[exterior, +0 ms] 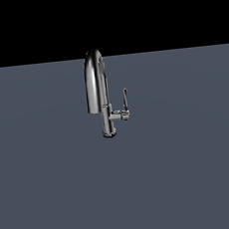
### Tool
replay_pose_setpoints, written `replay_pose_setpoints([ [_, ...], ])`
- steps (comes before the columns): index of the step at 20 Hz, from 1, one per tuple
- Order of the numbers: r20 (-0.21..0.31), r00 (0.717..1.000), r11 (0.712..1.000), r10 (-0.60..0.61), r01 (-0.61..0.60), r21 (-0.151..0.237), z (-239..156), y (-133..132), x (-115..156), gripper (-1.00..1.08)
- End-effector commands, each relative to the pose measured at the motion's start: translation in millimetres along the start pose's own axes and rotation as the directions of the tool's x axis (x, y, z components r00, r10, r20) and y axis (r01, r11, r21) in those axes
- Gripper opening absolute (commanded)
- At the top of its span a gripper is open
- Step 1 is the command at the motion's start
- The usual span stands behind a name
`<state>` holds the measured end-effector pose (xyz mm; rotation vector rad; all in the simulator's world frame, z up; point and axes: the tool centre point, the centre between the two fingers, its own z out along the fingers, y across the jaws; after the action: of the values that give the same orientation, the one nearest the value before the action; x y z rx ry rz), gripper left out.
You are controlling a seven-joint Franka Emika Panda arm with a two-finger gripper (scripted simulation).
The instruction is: Turn on the faucet by rotating a designated handle.
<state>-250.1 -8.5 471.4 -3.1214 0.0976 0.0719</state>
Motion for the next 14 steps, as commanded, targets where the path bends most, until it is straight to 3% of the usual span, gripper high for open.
replay_pose_setpoints([
  [1, 0.0, 1.0, 1.0, 0.0, 0.0, 0.0, 0, 0, 0, -1.0],
  [7, 0.012, 1.0, 1.0, 0.013, -0.013, 0.013, 1, -1, 5, -1.0],
  [14, 0.06, 0.996, 0.996, 0.059, -0.062, 0.059, 4, -3, 23, -1.0],
])
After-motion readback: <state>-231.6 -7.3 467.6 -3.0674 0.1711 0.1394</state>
